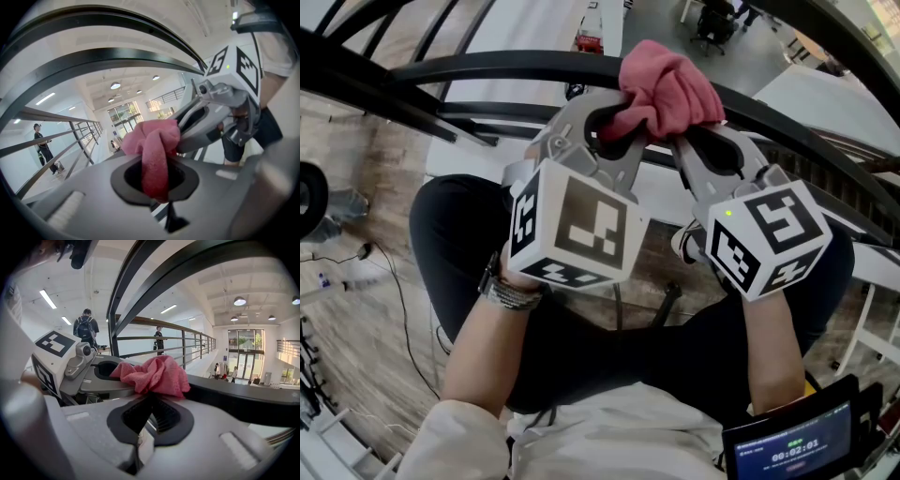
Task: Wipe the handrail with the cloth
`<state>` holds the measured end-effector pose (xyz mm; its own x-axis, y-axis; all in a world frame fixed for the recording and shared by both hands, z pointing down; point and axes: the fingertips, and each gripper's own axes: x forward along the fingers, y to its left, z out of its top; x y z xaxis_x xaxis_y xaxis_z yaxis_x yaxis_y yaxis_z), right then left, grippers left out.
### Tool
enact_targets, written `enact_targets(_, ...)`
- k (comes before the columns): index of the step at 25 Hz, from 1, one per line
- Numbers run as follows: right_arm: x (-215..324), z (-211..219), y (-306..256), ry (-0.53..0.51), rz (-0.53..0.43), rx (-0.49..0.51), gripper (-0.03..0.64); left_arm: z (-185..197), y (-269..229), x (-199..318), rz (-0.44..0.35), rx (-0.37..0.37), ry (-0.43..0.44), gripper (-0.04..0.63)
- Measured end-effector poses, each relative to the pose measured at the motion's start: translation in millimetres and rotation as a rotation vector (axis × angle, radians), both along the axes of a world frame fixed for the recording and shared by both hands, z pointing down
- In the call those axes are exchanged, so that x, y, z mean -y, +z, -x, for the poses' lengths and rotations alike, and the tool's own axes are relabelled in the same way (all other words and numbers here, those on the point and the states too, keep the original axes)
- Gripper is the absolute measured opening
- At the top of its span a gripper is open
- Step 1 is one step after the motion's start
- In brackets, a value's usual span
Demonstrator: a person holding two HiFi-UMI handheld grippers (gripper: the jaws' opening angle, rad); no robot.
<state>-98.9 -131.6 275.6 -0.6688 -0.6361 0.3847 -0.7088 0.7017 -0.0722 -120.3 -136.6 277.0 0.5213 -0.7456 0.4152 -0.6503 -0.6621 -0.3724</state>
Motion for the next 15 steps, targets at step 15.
enact_targets(15, 0.2, 2.8, -7.9, -0.01, -0.021, 0.008, 0.002, 3.3, -8.6, 1.6, -0.023, 0.012, -0.017, 0.029)
